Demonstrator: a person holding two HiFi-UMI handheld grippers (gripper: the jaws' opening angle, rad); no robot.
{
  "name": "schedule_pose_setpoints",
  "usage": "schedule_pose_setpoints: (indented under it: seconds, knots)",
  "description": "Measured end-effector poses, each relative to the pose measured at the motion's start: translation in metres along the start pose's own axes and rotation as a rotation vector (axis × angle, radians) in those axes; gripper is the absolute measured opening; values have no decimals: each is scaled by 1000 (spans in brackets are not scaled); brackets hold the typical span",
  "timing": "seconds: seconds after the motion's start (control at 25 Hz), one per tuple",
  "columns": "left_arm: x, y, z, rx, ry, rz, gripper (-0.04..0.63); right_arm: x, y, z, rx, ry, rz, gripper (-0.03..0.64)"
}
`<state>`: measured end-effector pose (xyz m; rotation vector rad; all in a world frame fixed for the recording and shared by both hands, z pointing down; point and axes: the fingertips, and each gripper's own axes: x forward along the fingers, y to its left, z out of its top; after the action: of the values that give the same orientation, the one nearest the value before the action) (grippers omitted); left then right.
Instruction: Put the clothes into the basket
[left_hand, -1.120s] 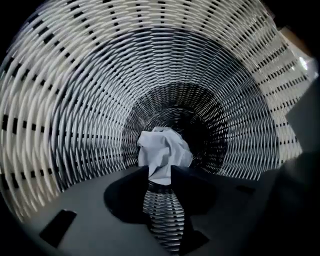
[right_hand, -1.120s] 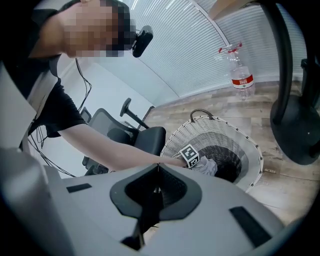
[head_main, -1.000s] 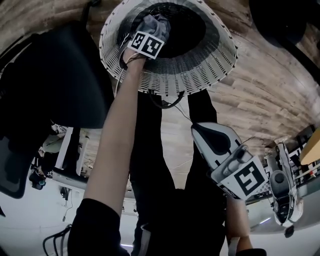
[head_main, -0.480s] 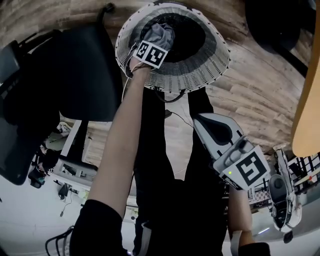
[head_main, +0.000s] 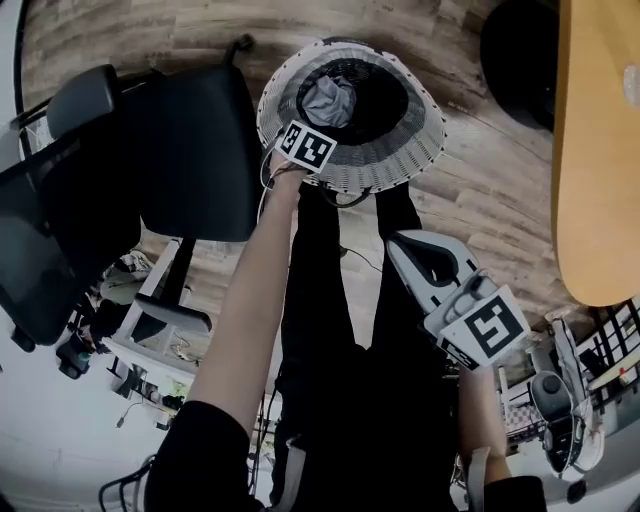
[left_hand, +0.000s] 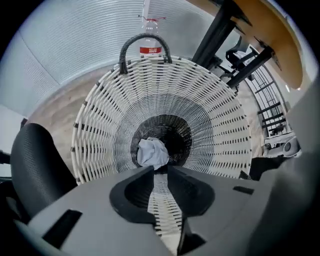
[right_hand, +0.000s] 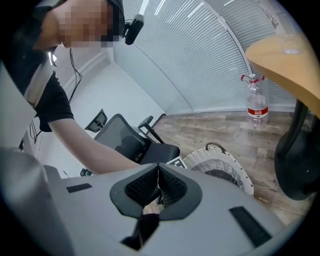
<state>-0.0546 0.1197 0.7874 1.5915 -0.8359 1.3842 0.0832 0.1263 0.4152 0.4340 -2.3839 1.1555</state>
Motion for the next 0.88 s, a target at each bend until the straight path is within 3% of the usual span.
schedule_pose_setpoints:
  seconds: [0.2, 0.44, 0.64, 0.76, 0.88]
  knots:
    - [-29, -12, -15, -5, 15, 1, 67, -17, 3, 9, -33, -4, -17, 17]
    - [-76, -45, -32, -72, -1, -51, 34, -48, 13, 25, -64, -4, -65, 17]
    - [-112, -62, -41, 1, 18, -56, 18, -68, 21, 46, -96, -15, -121, 17]
    - [-140, -64, -47, 2, 24, -49, 15, -80, 30, 65, -115, -40, -135, 17]
    - [-169, -65, -38, -14, -29, -54, 13, -87, 38, 82, -141, -67, -145, 17]
